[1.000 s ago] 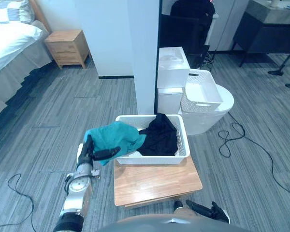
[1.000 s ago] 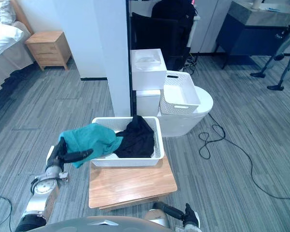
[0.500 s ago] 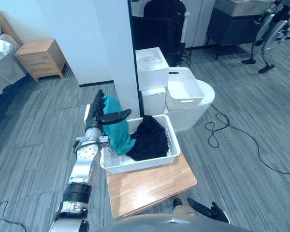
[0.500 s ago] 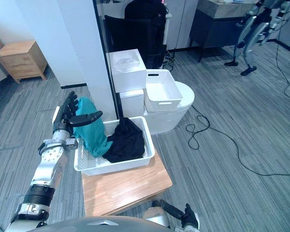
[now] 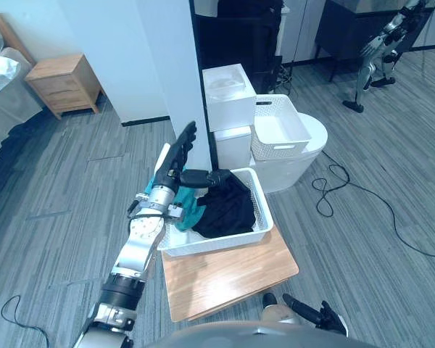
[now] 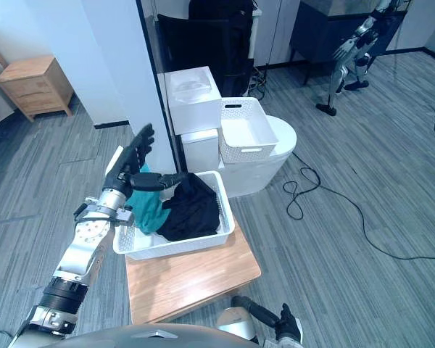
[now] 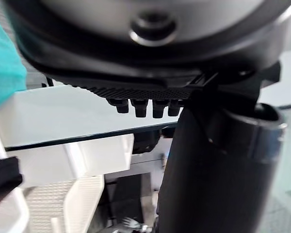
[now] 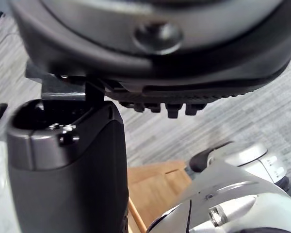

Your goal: Tidy up the quilt and then pick up the clothes from the bed and put them into the laundry hamper

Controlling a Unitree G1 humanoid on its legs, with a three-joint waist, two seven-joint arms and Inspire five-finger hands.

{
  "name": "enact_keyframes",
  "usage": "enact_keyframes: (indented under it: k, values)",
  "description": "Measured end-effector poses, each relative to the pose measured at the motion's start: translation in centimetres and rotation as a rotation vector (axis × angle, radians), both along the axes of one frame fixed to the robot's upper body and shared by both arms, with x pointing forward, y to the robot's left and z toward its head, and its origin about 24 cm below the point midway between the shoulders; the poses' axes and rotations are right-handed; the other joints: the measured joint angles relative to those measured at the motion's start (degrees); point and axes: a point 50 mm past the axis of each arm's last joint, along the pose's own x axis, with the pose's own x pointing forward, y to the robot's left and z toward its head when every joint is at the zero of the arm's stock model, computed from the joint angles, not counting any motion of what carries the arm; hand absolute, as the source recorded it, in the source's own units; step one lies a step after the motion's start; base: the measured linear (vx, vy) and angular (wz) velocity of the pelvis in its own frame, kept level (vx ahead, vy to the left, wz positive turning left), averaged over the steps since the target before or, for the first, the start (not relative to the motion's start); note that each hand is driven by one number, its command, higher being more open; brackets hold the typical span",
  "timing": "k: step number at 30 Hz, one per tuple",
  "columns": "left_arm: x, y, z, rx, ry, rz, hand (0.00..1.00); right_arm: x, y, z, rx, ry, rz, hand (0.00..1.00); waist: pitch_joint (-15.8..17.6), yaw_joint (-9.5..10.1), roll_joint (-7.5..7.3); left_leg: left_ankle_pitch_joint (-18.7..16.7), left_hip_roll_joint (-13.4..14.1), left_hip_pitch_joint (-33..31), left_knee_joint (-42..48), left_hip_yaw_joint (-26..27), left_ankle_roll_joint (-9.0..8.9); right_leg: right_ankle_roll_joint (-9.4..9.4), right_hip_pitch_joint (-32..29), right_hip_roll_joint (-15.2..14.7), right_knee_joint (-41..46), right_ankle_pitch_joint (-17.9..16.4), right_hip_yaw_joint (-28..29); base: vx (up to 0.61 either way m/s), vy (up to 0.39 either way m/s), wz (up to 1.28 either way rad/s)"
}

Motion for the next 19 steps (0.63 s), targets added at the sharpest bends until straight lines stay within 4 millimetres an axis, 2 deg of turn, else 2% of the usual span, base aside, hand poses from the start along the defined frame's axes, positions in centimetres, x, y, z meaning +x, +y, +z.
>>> enact_keyframes:
  k: [3,5,8,9,11,13,15,16,19]
  values:
    - [-0.6,1.1,-0.3,-0.088,0.006,0.062,1.00,-0.2,0.0,-0.1,0.001,0.010,-0.002,1.00,0.08,1.33,-0.12,-0.01,0.14,0.02,-0.06,-0.40,0.01,-0.09,0.46,0.00,0.00,-0.22,-0.73,-0.07,-0.043,0.19]
    - [-1.8,2.3,-1.6,-0.117,0.038,0.130,1.00,-0.1,-0.1,-0.1,0.000,0.014,0.002,1.00,0.30,1.62,-0.43,0.03,0.23,-0.07,-0.07,-1.29,0.06,-0.10,0.75,0.01,0.00,-0.38,-1.26,-0.05,-0.037,0.13]
    - [-5.3,3.9,-5.8,-0.217,0.213,0.236,1.00,-0.2,-0.1,-0.2,-0.003,0.032,0.006,1.00,0.68,2.88,-1.10,0.23,0.31,0.12,-0.05,-3.00,0.20,-0.09,2.07,0.04,0.00,-0.86,-3.18,-0.02,-0.036,0.27]
    - [-5.9,4.1,-6.6,-0.224,0.251,0.251,1.00,-0.2,-0.1,-0.3,-0.004,0.036,0.010,1.00,0.82,3.11,-1.35,0.29,0.30,0.11,-0.05,-3.28,0.26,-0.16,2.32,0.07,0.00,-0.97,-3.63,-0.03,-0.032,0.30]
    - [-8.7,5.0,-10.3,-0.234,0.422,0.313,1.00,-0.1,0.1,-0.4,-0.007,0.053,0.034,1.00,0.77,5.28,-1.96,0.35,0.25,0.05,-0.05,-3.82,0.32,-0.10,2.69,-0.01,0.00,-1.19,-4.35,-0.03,-0.025,0.18]
    - [-10.5,5.5,-12.7,-0.226,0.541,0.353,1.00,0.0,0.3,-0.4,-0.005,0.061,0.047,1.00,0.74,6.00,-2.27,0.34,0.22,0.12,-0.06,-4.30,0.32,-0.09,3.12,-0.07,0.00,-1.45,-4.79,-0.02,-0.013,0.13]
    - [-13.9,6.2,-16.4,-0.218,0.752,0.423,1.00,0.8,0.5,-0.4,-0.005,0.055,0.074,1.00,0.58,6.11,-2.64,0.35,0.19,0.07,-0.07,-4.63,0.32,-0.03,3.20,-0.14,-0.01,-1.64,-5.24,-0.02,-0.015,0.10]
    - [-14.7,6.2,-17.3,-0.217,0.805,0.435,1.00,0.9,0.6,-0.4,-0.005,0.053,0.076,1.00,0.57,6.14,-2.68,0.35,0.19,0.07,-0.07,-4.67,0.32,-0.02,3.20,-0.14,-0.01,-1.67,-5.30,-0.02,-0.013,0.04]
    - [-19.6,5.8,-21.4,-0.241,1.077,0.518,1.00,0.9,0.7,-0.5,0.000,0.066,0.072,1.00,0.36,6.47,-3.00,0.37,0.22,0.13,-0.07,-4.70,0.28,-0.03,3.24,-0.11,-0.02,-1.80,-5.41,0.00,0.000,0.00]
